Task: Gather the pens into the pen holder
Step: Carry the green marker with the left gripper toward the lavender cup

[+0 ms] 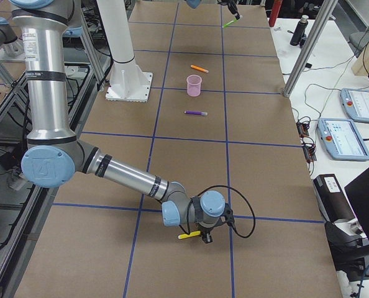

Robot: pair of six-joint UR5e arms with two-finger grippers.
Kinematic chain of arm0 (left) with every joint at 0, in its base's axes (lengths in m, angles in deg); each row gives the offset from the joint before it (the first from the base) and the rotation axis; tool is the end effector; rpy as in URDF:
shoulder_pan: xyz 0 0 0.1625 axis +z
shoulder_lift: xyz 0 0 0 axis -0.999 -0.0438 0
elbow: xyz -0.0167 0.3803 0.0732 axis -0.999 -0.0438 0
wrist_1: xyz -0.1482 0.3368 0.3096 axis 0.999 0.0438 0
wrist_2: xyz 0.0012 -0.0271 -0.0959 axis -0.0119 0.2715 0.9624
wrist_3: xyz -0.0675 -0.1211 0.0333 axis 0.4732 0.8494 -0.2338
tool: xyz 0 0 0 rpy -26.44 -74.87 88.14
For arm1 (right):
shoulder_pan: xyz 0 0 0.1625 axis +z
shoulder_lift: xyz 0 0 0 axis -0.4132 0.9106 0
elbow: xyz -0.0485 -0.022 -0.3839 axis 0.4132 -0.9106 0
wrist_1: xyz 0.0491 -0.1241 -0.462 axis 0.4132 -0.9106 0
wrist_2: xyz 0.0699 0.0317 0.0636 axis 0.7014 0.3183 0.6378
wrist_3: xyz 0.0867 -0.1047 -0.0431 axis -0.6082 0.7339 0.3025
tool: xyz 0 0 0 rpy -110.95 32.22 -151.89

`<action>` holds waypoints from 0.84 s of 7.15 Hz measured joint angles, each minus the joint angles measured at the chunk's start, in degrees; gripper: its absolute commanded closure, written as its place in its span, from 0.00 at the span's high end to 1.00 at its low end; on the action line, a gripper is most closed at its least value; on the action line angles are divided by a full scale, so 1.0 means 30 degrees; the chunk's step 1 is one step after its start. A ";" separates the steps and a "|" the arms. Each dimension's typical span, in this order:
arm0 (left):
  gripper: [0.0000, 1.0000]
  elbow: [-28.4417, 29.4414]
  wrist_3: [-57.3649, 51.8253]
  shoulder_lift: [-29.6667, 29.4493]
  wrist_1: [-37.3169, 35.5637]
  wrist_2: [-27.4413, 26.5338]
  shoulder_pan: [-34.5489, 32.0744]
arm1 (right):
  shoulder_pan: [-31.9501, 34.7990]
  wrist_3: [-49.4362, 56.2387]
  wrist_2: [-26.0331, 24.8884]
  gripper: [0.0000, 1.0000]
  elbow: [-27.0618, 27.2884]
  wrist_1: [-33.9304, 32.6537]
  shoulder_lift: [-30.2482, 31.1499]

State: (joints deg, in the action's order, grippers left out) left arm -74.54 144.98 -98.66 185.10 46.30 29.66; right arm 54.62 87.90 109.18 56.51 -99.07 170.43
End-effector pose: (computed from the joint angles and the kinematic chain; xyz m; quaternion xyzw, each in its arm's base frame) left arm 0.2752 -0.6158 0.2071 0.3434 0.4874 -0.0883 0.7980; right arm -0.0665 -0.5394 0.8365 0.0380 -0.3623 -0.1572 0.9179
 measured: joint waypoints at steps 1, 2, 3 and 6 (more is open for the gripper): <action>0.00 0.0000 0.0007 -0.0003 0.0002 0.0001 0.0001 | -0.0002 0.0001 -0.0001 0.00 0.0026 0.0001 0.0000; 0.00 0.0000 0.0004 -0.0055 -0.0003 -0.0011 0.0032 | 0.0001 0.0060 0.0061 0.00 0.0104 0.0001 -0.0022; 0.00 -0.0034 -0.0008 -0.0275 -0.0016 -0.0155 0.0258 | 0.0012 0.0150 0.0253 0.00 0.0230 -0.0006 -0.0119; 0.00 -0.0706 0.0100 -0.1559 0.0046 -0.5181 0.4040 | 0.0118 -0.0202 0.0758 0.00 0.0619 -0.0080 -0.0454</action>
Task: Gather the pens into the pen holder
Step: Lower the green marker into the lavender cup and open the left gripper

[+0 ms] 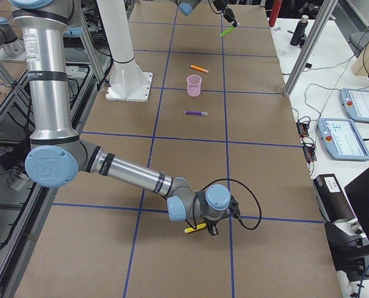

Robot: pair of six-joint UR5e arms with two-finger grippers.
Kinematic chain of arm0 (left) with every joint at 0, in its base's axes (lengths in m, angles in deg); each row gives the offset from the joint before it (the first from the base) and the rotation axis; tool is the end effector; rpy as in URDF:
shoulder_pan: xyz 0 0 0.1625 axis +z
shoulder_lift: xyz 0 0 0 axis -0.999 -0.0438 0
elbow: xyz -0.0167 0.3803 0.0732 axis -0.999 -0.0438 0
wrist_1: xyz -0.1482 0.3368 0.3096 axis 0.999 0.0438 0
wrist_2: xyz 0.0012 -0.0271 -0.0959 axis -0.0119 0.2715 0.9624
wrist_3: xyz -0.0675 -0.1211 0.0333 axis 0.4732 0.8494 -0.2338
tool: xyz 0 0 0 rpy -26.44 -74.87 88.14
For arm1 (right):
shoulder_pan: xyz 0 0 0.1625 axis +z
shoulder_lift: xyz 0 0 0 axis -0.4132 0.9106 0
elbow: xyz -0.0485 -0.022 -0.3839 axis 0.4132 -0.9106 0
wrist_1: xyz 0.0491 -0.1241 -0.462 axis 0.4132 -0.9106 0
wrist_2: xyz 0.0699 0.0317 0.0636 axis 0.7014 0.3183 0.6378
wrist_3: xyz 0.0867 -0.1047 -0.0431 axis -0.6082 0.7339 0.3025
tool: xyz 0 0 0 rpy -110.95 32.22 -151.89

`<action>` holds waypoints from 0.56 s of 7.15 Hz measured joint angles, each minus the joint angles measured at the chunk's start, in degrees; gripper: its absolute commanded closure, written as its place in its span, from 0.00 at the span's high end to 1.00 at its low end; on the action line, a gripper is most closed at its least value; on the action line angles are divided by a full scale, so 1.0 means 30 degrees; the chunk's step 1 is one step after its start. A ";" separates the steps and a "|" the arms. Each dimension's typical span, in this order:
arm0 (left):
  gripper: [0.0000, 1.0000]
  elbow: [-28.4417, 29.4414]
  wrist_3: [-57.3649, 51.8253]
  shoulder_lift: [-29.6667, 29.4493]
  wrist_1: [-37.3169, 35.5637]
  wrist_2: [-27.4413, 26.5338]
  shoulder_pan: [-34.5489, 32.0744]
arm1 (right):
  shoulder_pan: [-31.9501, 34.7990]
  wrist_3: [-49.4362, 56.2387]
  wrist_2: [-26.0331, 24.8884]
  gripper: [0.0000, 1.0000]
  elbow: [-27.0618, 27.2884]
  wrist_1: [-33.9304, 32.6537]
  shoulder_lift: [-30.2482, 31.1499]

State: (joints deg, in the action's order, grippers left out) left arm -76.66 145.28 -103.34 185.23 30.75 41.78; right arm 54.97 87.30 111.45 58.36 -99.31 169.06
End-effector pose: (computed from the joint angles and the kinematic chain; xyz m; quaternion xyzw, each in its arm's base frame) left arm 0.3659 -0.5657 0.1345 0.4066 0.4932 -0.0821 0.7647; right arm -0.0716 -0.5621 0.8025 0.0599 -0.3811 -0.1591 0.9088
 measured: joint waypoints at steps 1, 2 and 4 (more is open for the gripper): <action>0.00 -0.0115 0.0018 -0.0449 0.0300 -0.3077 0.2137 | 0.0063 -0.0129 0.0025 0.00 0.0104 -0.0006 -0.0019; 0.00 0.0064 0.0038 -0.0947 0.0726 -0.5619 0.3996 | 0.0125 -0.0181 0.0033 0.00 0.0187 -0.0001 -0.0013; 0.00 0.1607 0.1001 -0.2318 0.1794 -0.8858 0.6518 | 0.0187 -0.0166 0.0048 0.00 0.0270 0.0051 0.0028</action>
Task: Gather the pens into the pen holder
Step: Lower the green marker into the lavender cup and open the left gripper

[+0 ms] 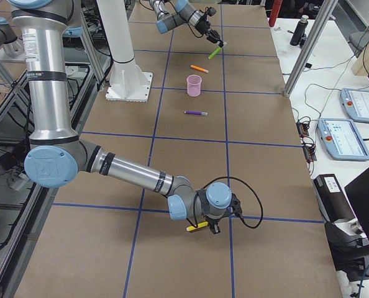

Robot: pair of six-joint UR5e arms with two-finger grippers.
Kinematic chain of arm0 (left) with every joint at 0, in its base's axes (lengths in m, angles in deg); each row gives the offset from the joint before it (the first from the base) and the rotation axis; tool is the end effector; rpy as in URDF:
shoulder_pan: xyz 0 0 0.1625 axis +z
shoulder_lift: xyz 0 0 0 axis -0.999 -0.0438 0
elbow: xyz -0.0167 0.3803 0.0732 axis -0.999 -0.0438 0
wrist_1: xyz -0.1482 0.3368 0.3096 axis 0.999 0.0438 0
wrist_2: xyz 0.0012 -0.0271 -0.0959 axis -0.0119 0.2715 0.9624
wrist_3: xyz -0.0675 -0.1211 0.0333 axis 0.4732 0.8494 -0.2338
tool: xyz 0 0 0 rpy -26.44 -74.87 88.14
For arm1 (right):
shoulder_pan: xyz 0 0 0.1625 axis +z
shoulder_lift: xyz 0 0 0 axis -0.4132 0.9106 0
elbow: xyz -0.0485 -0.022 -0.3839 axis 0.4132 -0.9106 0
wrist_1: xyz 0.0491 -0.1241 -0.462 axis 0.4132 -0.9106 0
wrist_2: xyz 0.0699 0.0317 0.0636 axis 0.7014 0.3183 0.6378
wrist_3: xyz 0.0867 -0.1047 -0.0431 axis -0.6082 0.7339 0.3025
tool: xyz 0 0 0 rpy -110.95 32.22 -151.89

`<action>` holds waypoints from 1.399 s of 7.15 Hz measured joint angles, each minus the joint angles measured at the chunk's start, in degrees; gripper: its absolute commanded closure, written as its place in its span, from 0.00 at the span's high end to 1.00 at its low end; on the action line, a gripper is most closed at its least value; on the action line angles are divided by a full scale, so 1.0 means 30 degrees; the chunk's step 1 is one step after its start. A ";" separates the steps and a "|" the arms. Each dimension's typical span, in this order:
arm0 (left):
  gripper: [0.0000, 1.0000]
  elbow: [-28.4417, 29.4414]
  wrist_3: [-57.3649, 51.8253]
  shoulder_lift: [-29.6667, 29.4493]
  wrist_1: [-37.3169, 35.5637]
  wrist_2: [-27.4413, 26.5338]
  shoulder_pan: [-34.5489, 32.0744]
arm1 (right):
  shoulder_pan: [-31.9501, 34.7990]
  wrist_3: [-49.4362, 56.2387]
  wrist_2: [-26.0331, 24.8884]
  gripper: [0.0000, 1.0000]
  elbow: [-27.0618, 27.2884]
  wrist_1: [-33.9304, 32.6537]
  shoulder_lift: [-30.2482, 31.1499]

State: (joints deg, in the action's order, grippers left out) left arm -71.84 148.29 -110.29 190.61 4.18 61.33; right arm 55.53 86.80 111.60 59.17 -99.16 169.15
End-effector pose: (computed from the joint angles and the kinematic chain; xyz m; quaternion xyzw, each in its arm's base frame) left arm 0.5097 -0.4698 0.0792 0.4637 0.5112 -0.1315 0.7116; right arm -0.0668 -0.5654 0.7951 0.0670 -0.3824 -0.1535 0.9087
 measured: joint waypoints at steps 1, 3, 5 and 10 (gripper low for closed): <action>0.00 0.1725 0.0519 -0.1118 0.1019 -0.0884 0.0700 | 0.0009 0.0051 0.0009 0.00 0.0099 0.0034 0.0018; 0.00 0.4567 0.0770 -0.2723 0.2738 -0.1577 0.1295 | 0.0064 0.0097 0.0074 0.00 0.0508 0.0038 0.0066; 0.00 0.4502 0.0521 -0.2952 0.3187 -0.0641 0.1339 | 0.0228 0.0104 0.0108 0.00 0.0656 0.0012 0.0078; 0.00 0.3737 -0.0402 -0.1829 0.3419 0.0674 0.1477 | 0.0315 0.0050 0.0100 0.00 0.0688 0.0000 0.0127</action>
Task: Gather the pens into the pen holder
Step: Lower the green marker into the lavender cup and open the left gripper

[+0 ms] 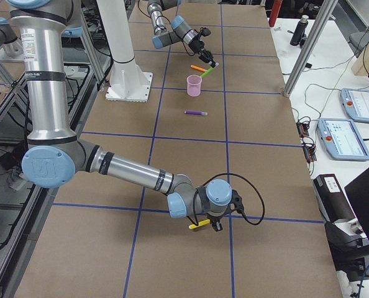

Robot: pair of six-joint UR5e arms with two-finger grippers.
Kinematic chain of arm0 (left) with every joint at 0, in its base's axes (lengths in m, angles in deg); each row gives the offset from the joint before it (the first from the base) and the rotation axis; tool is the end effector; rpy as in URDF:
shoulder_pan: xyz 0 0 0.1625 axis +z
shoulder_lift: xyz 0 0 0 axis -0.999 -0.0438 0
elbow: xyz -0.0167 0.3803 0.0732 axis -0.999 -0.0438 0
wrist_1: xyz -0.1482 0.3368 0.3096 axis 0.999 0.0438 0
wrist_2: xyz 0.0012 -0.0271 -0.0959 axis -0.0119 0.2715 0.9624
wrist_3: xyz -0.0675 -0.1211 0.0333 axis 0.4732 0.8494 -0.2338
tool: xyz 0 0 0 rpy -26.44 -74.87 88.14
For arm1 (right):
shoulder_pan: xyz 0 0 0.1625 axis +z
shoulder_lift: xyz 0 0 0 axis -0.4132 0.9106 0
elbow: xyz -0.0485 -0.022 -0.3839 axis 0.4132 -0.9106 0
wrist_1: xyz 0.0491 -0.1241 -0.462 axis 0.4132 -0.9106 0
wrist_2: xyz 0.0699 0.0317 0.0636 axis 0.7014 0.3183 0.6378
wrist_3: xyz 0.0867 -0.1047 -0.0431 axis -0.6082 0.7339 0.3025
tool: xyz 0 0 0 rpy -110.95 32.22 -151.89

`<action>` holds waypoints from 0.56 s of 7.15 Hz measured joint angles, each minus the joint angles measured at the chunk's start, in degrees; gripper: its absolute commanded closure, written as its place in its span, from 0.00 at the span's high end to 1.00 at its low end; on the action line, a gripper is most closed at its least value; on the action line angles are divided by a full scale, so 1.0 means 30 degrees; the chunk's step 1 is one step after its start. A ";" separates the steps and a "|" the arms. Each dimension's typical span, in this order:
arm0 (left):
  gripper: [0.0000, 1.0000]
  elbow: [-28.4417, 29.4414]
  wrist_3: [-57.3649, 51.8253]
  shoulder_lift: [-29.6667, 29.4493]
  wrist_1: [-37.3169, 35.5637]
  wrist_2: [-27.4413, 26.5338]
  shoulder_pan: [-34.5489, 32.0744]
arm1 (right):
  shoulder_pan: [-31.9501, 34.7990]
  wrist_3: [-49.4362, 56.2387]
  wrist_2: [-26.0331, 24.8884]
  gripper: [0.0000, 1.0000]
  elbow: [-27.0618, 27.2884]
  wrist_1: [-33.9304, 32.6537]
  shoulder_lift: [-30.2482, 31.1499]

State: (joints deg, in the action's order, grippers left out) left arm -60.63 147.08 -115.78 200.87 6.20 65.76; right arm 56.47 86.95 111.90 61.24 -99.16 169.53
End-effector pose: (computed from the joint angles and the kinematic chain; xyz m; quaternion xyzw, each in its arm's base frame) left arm 0.5979 -0.4454 0.0828 0.4463 0.5593 -0.0926 0.6924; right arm -0.0587 -0.5706 0.7784 0.0840 -0.3841 -0.1527 0.9067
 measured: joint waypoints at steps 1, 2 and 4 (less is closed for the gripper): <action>0.00 -0.0007 0.0005 0.0235 0.0279 0.0014 0.0030 | 0.0001 -0.0002 0.0063 0.00 0.0009 -0.0001 -0.0020; 0.00 -0.0003 0.0004 0.0465 0.0579 0.0019 0.0108 | 0.0073 -0.0003 0.0256 0.00 0.0025 0.0000 -0.0053; 0.00 0.0076 -0.0012 0.0674 0.0804 -0.0028 0.0505 | 0.0492 -0.0011 0.0734 0.00 0.0257 -0.0091 -0.0120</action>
State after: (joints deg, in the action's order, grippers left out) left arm -60.40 147.05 -113.76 203.28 6.11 67.28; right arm 57.95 86.92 114.10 62.01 -99.43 169.17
